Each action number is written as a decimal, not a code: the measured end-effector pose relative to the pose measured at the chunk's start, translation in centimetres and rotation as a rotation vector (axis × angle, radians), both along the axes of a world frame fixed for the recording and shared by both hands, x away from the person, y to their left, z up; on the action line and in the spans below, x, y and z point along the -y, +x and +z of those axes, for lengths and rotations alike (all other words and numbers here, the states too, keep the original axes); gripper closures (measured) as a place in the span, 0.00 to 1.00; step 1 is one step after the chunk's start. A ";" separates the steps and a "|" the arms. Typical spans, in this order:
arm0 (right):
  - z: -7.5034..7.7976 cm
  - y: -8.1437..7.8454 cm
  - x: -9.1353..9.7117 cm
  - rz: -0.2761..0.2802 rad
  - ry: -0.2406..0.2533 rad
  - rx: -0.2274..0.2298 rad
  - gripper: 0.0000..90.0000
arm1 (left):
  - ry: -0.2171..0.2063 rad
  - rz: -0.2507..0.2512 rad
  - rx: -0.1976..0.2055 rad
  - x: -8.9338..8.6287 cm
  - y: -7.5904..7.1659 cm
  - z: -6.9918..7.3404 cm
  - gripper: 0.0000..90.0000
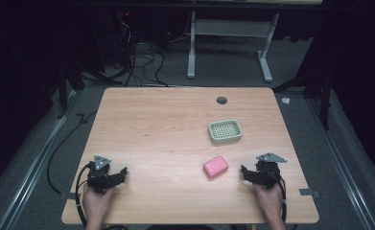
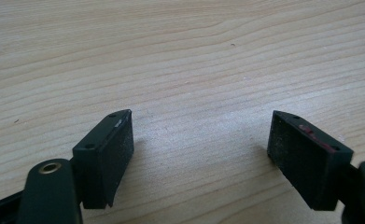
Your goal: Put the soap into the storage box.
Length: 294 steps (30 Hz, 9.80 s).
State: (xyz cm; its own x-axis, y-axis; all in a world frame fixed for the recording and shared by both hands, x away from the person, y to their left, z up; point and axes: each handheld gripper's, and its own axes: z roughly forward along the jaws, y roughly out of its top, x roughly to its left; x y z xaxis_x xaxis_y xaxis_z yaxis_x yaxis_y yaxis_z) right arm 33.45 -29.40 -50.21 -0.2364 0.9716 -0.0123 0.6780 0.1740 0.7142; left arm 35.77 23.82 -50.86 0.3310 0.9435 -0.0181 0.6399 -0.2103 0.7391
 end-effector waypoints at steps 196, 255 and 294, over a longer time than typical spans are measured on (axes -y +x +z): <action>6.3 11.0 -5.3 0.082 0.148 -0.041 0.15 | 0.000 -0.002 -0.003 0.0 0.0 0.0 0.25; 2.6 16.7 -8.9 -0.188 0.048 -0.138 0.14 | -0.004 -0.005 -0.006 -0.1 0.0 0.0 0.25; 6.7 11.2 -2.7 -0.053 0.097 0.014 0.27 | 0.003 -0.007 -0.004 0.0 0.0 0.0 0.25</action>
State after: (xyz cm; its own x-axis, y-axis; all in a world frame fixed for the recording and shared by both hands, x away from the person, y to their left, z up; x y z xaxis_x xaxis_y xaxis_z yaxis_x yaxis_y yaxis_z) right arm 44.69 -26.70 -43.50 -0.1854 0.9795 0.0793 0.6738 0.0680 0.7357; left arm 35.77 23.86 -50.83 0.3373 0.9413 -0.0163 0.6411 -0.2170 0.7362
